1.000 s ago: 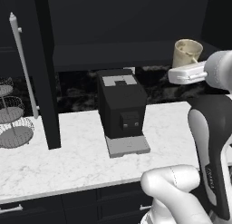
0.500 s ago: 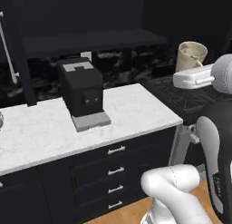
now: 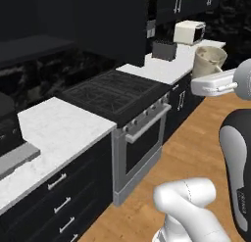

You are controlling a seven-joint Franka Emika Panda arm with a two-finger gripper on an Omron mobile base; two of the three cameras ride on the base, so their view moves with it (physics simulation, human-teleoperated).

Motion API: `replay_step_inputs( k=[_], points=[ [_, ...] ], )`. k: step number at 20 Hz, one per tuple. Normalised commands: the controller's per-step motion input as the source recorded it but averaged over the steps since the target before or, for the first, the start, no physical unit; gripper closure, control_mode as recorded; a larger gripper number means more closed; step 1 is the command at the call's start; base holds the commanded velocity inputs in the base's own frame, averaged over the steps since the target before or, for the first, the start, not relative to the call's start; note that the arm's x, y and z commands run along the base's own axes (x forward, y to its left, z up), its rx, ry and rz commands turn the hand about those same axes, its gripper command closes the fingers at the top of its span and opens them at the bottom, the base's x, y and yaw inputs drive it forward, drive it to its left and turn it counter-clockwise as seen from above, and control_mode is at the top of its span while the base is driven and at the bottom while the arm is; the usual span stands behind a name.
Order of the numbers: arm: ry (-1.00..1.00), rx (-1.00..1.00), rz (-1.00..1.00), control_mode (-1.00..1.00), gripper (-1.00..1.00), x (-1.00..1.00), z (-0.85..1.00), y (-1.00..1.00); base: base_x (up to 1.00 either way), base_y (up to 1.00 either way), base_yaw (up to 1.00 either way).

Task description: Gather all objects into one cabinet and sort the glasses and bowls to opposite sides.

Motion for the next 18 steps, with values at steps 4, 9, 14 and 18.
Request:
replay_step_inputs(
  k=[4,9,14,18],
  points=[
    [0.00,0.00,0.00,1.00,1.00,0.00,0.00,0.00,-0.02,-0.16,-0.91],
    [0.00,0.00,0.00,1.00,1.00,0.00,0.00,0.00,0.00,-0.51,-0.84],
    [0.00,0.00,0.00,1.00,1.00,0.00,0.00,0.00,0.29,-0.31,-0.66],
    [0.00,0.00,0.00,1.00,1.00,0.00,0.00,0.00,0.94,0.00,-0.34]
  ],
)
